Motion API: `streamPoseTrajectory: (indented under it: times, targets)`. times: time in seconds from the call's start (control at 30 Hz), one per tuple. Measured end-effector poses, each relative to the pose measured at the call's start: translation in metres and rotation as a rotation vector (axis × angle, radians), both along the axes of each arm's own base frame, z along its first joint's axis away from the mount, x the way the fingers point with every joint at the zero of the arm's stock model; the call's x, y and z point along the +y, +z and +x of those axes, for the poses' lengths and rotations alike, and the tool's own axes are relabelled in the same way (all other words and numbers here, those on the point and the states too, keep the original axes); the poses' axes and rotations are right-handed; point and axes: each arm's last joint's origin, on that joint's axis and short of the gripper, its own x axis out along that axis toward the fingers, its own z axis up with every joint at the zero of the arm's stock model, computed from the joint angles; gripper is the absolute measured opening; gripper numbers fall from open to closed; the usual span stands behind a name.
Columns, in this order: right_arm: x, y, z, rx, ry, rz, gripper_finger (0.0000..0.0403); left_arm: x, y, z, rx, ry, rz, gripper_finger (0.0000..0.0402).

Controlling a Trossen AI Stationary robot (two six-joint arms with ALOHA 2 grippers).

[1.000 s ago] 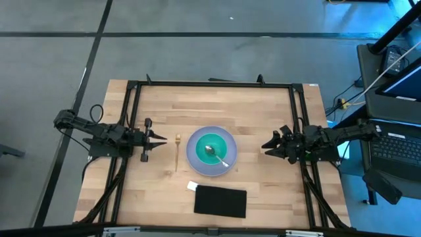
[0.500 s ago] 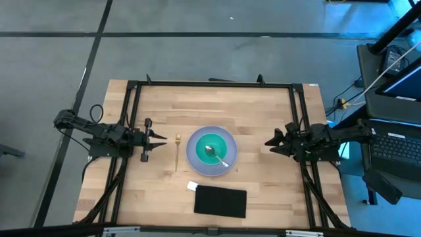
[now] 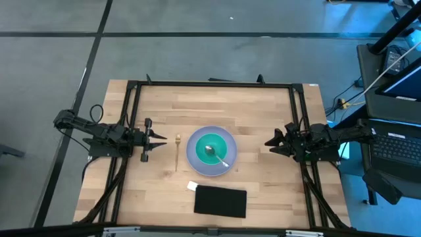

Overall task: Set table place
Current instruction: Return to Home Position

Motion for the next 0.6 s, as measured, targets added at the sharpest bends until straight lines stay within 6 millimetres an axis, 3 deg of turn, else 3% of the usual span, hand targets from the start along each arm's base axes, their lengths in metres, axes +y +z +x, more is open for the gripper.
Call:
streamPoseTrajectory:
  times: [0.6]
  targets:
    - [0.0, -0.0005, 0.0001, 0.002, 0.0, 0.002, 0.0223, 0.0, 0.0, 0.0, 0.0, 0.0, 0.0, 0.0046]
